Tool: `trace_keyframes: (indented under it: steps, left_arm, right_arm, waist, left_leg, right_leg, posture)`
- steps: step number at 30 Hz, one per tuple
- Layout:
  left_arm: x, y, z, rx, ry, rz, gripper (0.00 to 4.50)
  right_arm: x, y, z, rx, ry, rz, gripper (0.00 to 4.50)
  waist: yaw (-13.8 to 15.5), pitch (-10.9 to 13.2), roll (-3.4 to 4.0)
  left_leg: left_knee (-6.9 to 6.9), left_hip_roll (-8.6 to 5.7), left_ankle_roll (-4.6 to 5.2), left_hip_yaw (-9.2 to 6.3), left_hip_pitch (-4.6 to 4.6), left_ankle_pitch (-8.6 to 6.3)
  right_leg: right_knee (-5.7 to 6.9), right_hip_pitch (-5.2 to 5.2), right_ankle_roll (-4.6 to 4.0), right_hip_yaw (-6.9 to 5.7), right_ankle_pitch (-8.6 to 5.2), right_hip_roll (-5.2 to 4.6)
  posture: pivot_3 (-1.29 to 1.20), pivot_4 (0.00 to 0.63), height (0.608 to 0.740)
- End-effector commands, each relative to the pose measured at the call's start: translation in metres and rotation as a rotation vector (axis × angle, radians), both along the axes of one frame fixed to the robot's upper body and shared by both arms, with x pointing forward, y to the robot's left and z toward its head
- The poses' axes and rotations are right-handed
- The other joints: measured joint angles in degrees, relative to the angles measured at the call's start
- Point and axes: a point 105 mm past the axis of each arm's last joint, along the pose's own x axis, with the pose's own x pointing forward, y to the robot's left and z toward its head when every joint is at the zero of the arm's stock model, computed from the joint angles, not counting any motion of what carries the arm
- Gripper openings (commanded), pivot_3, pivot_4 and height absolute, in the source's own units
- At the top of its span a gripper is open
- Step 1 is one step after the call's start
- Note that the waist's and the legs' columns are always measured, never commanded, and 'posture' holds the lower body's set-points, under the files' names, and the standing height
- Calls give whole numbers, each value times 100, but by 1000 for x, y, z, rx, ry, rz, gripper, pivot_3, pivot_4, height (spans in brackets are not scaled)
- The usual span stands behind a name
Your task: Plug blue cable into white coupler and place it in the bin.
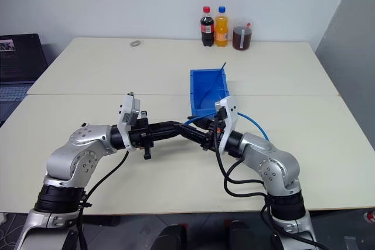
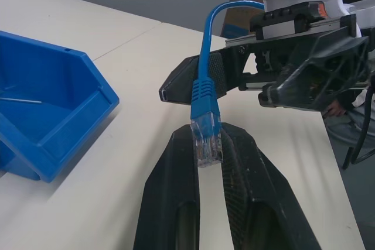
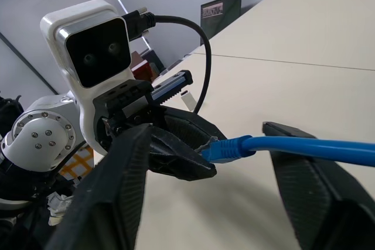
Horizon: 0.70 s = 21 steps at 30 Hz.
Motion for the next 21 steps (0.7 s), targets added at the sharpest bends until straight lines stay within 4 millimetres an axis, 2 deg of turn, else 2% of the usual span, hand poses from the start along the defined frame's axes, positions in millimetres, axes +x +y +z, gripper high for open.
trace_keyframes:
  steps: [1, 7, 9, 20, 21]
  left_arm:
    - [-3, -1, 12, -4, -48, -6, 236]
    - [-2, -1, 11, 0, -49, -4, 236]
    - [-3, -1, 11, 2, -49, -5, 236]
    - [5, 3, -2, 67, -63, 40, 236]
    - [6, 4, -4, 76, -62, 47, 586]
  right_arm:
    - [-7, 5, 14, 39, -43, 53, 1978]
    - [-13, 7, 14, 30, -49, 88, 460]
    - [-13, 7, 14, 33, -49, 92, 150]
    - [-14, 8, 15, 32, -54, 105, 99]
    - [-14, 8, 15, 32, -55, 105, 99]
  waist:
    - [0, 0, 0]
    - [0, 0, 0]
    - [-1, 0, 0]
    - [1, 0, 0]
    - [1, 0, 0]
  left_leg:
    - [0, 0, 0, 0, 0, 0]
    - [0, 0, 0, 0, 0, 0]
    - [-1, 1, 0, 0, 0, 0]
    - [-2, 1, 0, 1, 0, 0]
    - [-2, 1, 0, 0, 0, 0]
  right_leg:
    - [0, 0, 0, 0, 0, 0]
    - [0, -1, 0, 0, 0, 0]
    - [0, -1, 0, 0, 0, 1]
    - [-1, -2, -1, 0, 0, 1]
    - [-1, -2, -1, 0, 0, 1]
  posture:
    - [0, 150, 740]
    - [0, 150, 740]
    - [0, 150, 740]
    - [0, 150, 740]
    - [0, 150, 740]
